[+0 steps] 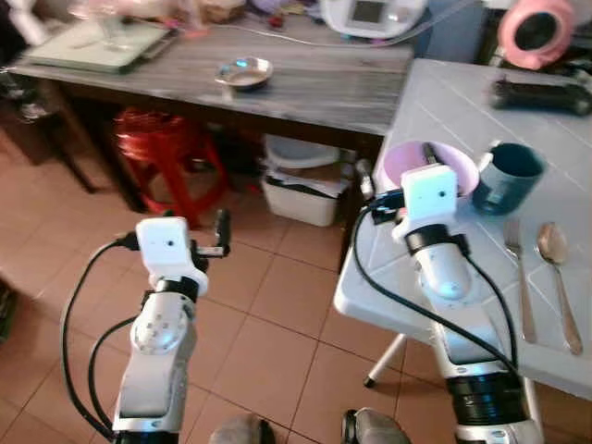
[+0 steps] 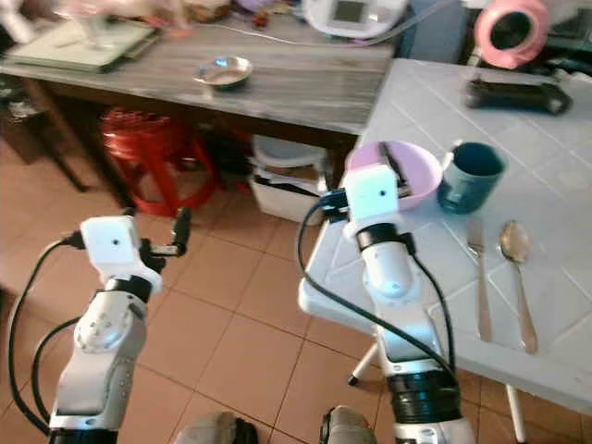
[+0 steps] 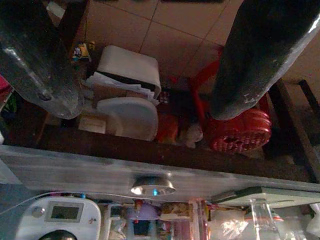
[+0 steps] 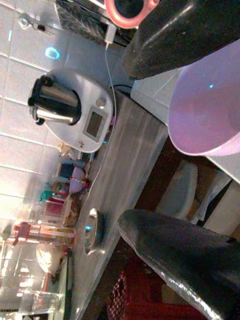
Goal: Setting the table
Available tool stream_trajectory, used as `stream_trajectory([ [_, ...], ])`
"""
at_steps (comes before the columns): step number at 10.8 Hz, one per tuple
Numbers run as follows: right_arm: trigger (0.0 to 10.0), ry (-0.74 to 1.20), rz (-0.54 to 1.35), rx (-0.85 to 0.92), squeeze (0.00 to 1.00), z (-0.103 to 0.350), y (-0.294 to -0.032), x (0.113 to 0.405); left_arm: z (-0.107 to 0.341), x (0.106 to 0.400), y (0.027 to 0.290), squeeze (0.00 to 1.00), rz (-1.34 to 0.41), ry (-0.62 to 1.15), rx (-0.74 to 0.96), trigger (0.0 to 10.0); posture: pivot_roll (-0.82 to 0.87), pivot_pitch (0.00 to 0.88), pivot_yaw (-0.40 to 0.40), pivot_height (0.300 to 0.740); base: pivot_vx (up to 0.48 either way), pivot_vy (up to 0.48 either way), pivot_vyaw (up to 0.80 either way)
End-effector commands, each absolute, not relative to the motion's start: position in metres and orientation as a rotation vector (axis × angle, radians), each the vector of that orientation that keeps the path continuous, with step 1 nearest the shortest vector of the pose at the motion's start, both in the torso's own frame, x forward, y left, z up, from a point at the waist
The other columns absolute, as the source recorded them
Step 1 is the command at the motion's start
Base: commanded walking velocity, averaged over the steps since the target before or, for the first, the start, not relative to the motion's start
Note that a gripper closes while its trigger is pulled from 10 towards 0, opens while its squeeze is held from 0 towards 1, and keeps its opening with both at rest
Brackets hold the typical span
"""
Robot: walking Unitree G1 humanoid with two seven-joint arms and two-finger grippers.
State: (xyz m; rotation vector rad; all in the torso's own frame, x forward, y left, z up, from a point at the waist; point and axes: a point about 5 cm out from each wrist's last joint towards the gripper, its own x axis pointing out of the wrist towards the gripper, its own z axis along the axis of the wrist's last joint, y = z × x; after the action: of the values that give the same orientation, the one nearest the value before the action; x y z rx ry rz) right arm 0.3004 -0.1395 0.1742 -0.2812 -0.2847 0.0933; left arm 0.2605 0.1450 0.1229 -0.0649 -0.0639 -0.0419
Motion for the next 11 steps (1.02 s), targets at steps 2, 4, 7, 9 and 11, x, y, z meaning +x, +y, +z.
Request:
stream_trajectory([
  [2, 10.0, -0.242, 0.026, -0.279, 0.00, 0.174, -0.150, 0.306, 0.123, 0.260, 0.144, 0.00, -0.058, -0.056, -0.076, 10.0, 0.00, 0.089, 0.082, 0.740, 0.000, 0.000, 0.00],
  [4, 10.0, -0.226, 0.017, -0.272, 0.00, 0.177, -0.150, 0.310, 0.122, 0.259, 0.143, 0.00, -0.064, -0.050, -0.083, 10.0, -0.01, 0.098, 0.082, 0.740, 0.000, 0.000, -0.80],
  [7, 10.0, -0.202, 0.085, -0.294, 0.00, 0.177, -0.140, 0.314, 0.123, 0.260, 0.144, 0.00, -0.060, -0.049, -0.081, 10.0, -0.01, 0.114, 0.087, 0.740, 0.000, 0.000, -0.41],
  [9, 10.0, -0.183, 0.227, -0.354, 0.00, 0.177, -0.124, 0.321, 0.124, 0.259, 0.144, 0.00, -0.054, -0.048, -0.081, 10.0, -0.01, 0.123, 0.089, 0.740, 0.000, 0.000, 0.00],
  [11, 10.0, -0.159, 0.286, -0.385, 0.00, 0.177, -0.120, 0.325, 0.124, 0.259, 0.145, 0.00, -0.049, -0.047, -0.082, 10.0, 0.00, 0.126, 0.088, 0.740, 0.000, 0.000, 0.00],
])
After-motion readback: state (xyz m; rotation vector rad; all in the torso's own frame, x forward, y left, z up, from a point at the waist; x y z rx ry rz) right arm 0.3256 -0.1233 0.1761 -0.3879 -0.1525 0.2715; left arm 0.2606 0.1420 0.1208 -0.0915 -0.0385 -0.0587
